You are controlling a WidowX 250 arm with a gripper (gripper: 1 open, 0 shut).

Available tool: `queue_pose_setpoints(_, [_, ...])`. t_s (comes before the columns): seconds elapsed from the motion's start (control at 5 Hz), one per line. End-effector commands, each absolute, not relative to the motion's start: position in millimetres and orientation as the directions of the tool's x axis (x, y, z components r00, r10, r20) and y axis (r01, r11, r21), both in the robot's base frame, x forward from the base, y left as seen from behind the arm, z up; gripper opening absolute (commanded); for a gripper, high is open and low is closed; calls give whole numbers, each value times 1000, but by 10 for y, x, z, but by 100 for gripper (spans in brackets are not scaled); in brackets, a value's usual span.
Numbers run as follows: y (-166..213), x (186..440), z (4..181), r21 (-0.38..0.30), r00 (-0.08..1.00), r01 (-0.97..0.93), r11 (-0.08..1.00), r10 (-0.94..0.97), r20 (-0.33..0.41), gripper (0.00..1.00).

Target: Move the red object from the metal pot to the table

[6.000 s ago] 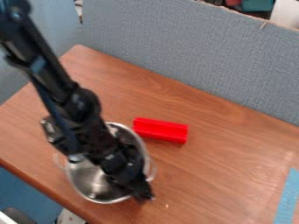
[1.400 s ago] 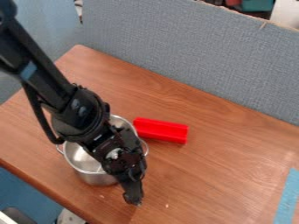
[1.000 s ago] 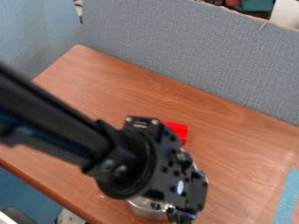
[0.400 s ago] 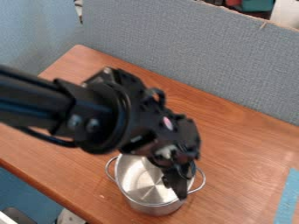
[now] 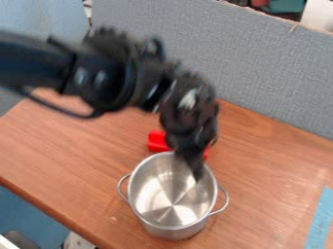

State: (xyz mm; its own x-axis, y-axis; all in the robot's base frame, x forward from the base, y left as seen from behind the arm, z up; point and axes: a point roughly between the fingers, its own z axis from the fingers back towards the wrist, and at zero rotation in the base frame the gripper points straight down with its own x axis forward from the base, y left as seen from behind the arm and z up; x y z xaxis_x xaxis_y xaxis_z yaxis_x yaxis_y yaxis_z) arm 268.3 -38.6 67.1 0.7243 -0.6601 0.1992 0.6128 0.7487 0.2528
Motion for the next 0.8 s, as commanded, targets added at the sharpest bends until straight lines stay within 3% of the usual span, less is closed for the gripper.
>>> queue_pose_setpoints(0.0, [-656,3074,1028,254,697,632,732,-681,226,0])
queue_pose_setpoints(0.2, [-707,3067,1077,230,655,687,689,-724,216,0])
queue_pose_setpoints(0.4, [-630,3089,966,221,714,622,751,-660,234,100])
queue_pose_setpoints(0.6, [-531,3145,825,218,775,543,811,-584,241,0])
